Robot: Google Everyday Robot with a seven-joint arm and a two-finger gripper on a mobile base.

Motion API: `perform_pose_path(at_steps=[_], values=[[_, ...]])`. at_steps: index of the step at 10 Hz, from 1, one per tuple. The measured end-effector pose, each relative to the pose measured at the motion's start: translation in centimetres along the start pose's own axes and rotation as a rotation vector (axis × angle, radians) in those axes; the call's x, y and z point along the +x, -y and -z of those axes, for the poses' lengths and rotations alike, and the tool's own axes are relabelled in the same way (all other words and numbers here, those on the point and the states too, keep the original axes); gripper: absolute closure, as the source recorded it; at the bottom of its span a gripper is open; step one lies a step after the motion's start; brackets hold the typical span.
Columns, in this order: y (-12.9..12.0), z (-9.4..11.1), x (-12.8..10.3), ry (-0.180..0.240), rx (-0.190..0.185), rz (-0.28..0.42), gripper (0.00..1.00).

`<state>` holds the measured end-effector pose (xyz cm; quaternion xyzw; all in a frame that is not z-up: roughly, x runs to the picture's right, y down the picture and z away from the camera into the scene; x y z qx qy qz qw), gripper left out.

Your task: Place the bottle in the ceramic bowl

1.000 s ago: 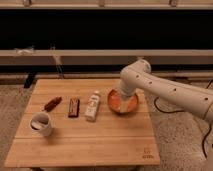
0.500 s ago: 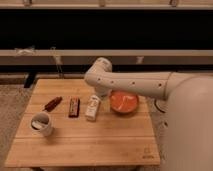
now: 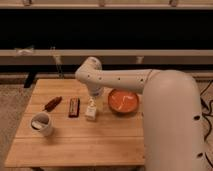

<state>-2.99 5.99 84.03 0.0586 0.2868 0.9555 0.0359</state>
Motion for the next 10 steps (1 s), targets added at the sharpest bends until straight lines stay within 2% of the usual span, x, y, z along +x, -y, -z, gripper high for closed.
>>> perform_pose_path(at_steps=[1,3,4,5,7,10], values=[[-0.3,-0.3,0.0,-0.020,0.014,-0.045,0.20],[-0.5,-0.3,1.4,-0.088,0.004,-0.045,0.20],[-0.3,-0.4,2.5,-0.121,-0.012,0.002,0.20],[-0.2,-0.5,3.4,-0.133,-0.027,0.053,0.20],[0.4,-0.8,5.0,-0.150,-0.042,0.128,0.20],[0.6,-1.3,6.1,-0.152,-0.049,0.243,0.20]])
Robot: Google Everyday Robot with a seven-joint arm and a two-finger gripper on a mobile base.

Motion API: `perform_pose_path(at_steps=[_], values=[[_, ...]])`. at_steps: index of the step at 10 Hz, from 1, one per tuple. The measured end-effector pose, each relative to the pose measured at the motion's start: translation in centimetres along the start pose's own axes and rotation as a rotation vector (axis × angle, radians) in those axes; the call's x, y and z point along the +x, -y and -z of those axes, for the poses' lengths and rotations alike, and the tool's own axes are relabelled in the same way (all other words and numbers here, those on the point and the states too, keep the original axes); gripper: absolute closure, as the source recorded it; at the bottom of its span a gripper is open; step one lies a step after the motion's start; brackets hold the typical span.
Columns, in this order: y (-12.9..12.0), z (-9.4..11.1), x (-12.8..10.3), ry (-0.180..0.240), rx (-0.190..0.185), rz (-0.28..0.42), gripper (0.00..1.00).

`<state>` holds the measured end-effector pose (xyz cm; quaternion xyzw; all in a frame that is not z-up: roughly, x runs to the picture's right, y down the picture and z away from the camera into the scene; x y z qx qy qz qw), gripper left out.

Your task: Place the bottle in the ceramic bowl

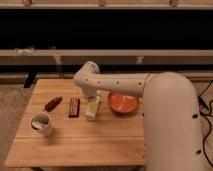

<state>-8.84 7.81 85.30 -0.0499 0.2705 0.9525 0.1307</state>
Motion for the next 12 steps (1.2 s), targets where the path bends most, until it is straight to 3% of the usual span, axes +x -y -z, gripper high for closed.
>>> perform_pose_path(at_steps=[5,9,12], values=[[0.5,-1.5,0.1,-0.032,0.047,0.232,0.20],[1.1,-3.1,-1.2,-0.036,0.074,0.257,0.20],[1.5,-4.5,-1.2,-0.031,0.063,0.283,0.20]])
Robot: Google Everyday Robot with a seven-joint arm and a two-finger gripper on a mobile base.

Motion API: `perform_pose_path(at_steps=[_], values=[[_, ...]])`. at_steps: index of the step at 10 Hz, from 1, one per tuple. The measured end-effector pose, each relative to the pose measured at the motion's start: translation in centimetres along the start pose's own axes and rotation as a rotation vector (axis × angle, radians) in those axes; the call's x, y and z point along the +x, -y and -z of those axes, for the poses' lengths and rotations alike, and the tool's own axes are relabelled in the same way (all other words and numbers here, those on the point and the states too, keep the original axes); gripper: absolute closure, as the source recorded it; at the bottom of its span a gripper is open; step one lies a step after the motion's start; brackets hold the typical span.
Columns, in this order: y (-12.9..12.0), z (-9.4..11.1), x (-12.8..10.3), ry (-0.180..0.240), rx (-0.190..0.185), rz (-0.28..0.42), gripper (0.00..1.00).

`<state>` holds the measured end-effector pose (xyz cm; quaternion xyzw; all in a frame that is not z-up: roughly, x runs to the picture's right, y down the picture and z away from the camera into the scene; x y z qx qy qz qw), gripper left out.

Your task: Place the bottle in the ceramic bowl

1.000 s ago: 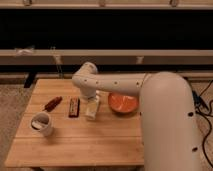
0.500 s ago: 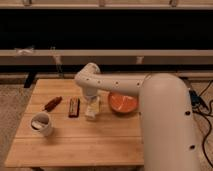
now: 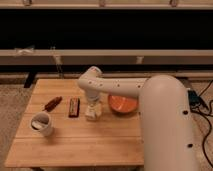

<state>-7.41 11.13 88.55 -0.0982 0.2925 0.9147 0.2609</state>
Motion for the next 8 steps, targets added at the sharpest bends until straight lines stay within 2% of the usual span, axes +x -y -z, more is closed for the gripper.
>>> perform_pose_path(at_steps=[3,4,7,8], values=[[0.22,-0.54,0.27,0.008,-0.015,0.024,0.21],[0.27,-0.62,0.28,0.012,-0.021,0.028,0.27],[0.52,-0.38,0.61,0.010,-0.048,0.052,0.57],[0.60,-0.15,0.88,0.006,-0.062,0.076,0.72]])
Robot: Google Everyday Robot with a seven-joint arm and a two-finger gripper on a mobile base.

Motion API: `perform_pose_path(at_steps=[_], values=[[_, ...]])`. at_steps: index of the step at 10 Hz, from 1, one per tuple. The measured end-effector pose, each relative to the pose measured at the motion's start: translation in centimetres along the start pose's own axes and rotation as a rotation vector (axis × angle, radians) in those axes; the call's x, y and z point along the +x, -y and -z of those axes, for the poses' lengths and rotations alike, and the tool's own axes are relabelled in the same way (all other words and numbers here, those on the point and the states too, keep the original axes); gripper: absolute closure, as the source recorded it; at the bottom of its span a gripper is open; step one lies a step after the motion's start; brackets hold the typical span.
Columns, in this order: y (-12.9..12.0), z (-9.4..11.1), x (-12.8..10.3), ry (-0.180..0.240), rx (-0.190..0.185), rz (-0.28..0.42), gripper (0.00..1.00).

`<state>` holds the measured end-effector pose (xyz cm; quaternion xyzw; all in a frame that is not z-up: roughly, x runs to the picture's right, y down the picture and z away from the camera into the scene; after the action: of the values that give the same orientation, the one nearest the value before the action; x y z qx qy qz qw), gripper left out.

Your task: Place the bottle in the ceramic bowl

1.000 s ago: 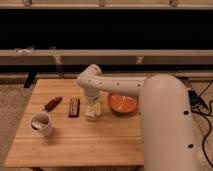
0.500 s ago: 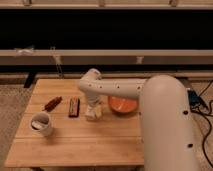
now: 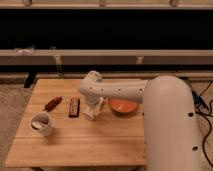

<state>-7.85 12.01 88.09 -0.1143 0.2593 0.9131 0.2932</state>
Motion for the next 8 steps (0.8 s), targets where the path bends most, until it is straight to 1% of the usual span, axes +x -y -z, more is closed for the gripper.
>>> perform_pose_path(at_steps=[2,3,4,5,6,8], values=[[0.0,0.3,0.4,-0.006,-0.017,0.032,0.92],[0.0,0.5,0.6,-0.007,-0.024,0.046,0.97],[0.0,0.6,0.9,-0.009,-0.032,0.061,1.00],[-0.1,0.8,1.0,-0.010,-0.042,0.072,1.00],[-0.2,1.3,1.4,-0.014,-0.060,0.087,1.00],[-0.8,2.9,1.8,-0.022,-0.113,0.110,1.00]])
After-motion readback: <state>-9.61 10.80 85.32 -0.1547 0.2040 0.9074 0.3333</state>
